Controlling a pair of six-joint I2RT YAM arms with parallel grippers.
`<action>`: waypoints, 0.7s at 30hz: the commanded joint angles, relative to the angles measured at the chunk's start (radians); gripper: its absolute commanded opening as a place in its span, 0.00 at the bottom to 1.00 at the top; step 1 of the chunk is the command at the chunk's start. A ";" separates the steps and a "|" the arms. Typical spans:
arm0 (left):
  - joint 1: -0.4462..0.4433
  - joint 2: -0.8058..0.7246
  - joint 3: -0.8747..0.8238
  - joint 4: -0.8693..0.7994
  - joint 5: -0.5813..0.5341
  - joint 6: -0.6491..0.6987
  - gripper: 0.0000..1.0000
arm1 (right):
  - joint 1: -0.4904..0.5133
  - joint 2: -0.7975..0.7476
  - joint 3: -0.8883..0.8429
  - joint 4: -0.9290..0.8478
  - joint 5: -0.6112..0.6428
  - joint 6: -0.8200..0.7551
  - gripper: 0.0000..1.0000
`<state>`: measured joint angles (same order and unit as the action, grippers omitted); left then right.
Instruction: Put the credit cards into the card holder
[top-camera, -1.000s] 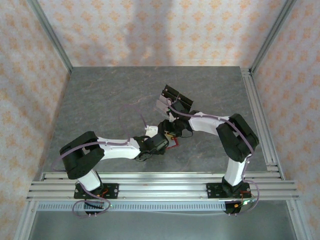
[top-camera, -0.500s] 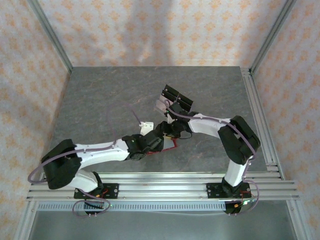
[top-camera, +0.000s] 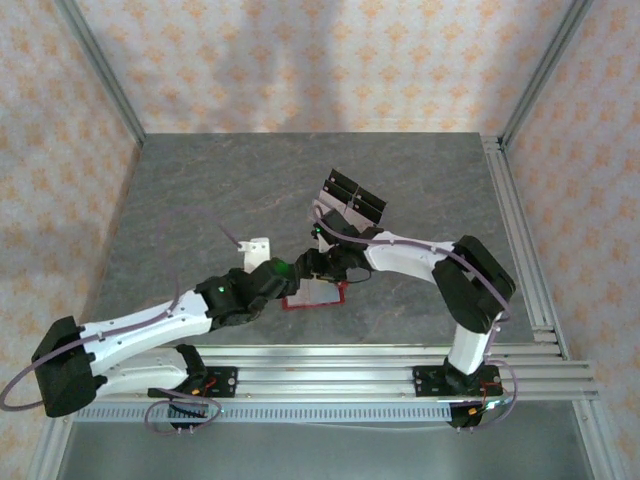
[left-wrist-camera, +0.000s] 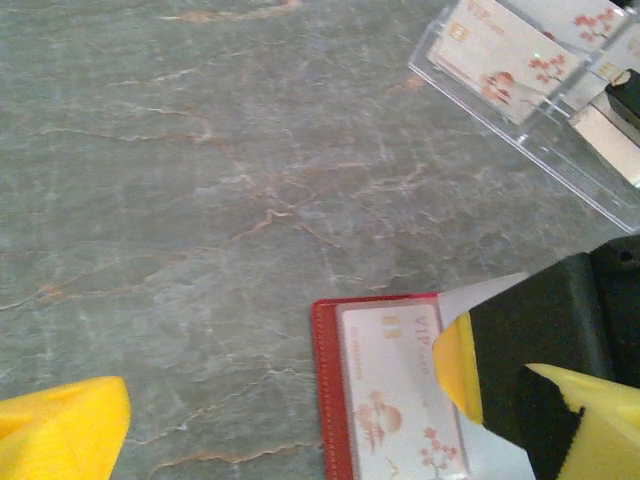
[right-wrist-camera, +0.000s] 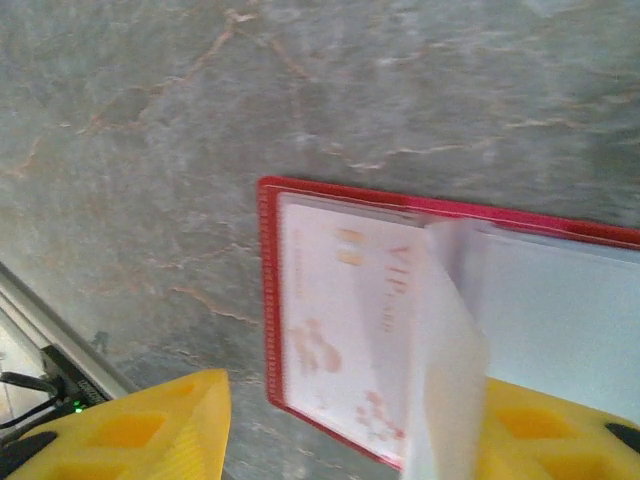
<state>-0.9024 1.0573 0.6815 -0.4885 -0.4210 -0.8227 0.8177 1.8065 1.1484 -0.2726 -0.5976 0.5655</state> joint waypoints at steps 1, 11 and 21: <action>0.015 -0.032 -0.020 -0.058 -0.044 -0.033 1.00 | 0.030 0.050 0.064 -0.032 0.038 0.024 0.54; 0.048 -0.078 -0.034 -0.084 -0.026 -0.049 1.00 | 0.066 0.197 0.167 -0.073 0.067 0.042 0.54; 0.093 -0.079 -0.019 -0.144 0.021 -0.033 1.00 | 0.066 0.075 0.173 -0.062 0.092 0.025 0.55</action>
<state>-0.8265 0.9859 0.6571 -0.5770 -0.4065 -0.8482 0.8810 1.9701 1.3128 -0.3134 -0.5522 0.5983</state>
